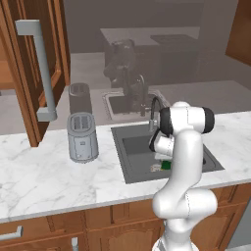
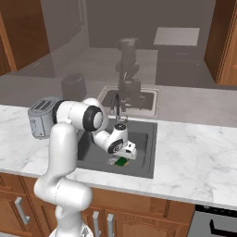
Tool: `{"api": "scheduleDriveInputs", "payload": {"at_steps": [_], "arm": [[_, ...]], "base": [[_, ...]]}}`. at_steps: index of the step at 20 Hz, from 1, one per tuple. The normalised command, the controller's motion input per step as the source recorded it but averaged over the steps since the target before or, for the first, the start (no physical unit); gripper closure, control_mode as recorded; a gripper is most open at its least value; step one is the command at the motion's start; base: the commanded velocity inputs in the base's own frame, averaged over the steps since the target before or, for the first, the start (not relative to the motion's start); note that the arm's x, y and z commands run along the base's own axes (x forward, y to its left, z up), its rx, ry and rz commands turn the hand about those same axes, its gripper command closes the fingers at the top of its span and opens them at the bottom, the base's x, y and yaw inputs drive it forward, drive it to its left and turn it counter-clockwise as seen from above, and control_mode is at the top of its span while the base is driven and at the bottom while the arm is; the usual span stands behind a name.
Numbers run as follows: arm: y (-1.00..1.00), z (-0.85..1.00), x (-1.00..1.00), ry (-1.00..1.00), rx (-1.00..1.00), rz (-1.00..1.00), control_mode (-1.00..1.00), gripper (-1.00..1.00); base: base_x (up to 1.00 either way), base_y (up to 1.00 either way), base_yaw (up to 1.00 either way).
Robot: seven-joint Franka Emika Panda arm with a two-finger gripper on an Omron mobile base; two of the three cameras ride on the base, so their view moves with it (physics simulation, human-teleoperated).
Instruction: Pick up the sponge and bar soap from the sink, and place them back in the cabinet, and close the cabinet doors.
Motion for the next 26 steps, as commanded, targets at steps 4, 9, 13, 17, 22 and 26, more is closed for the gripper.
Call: {"api": "scheduleDriveInputs", "payload": {"at_steps": [4, 9, 13, 17, 22, 26], "arm": [[0.00, -0.24, 0.00, 0.01, 0.00, 0.00, -1.00, -1.00], [0.00, -0.23, 0.03, 0.01, 0.00, 0.00, -1.00, -1.00], [0.00, -0.20, 0.14, 0.03, 0.00, 0.00, -1.00, -1.00], [0.00, -0.17, 0.14, 0.03, 0.00, 0.00, -1.00, -1.00], [0.00, -0.11, 0.19, 0.04, 0.00, 0.00, -1.00, -1.00], [0.00, -0.14, 0.14, 0.04, 0.00, 0.00, -1.00, -1.00]], "base": [[0.00, 0.00, 0.00], [0.00, 0.00, 0.00], [0.00, 0.00, 0.00], [0.00, 0.00, 0.00], [0.00, 0.00, 0.00], [0.00, 0.00, 0.00]]}}
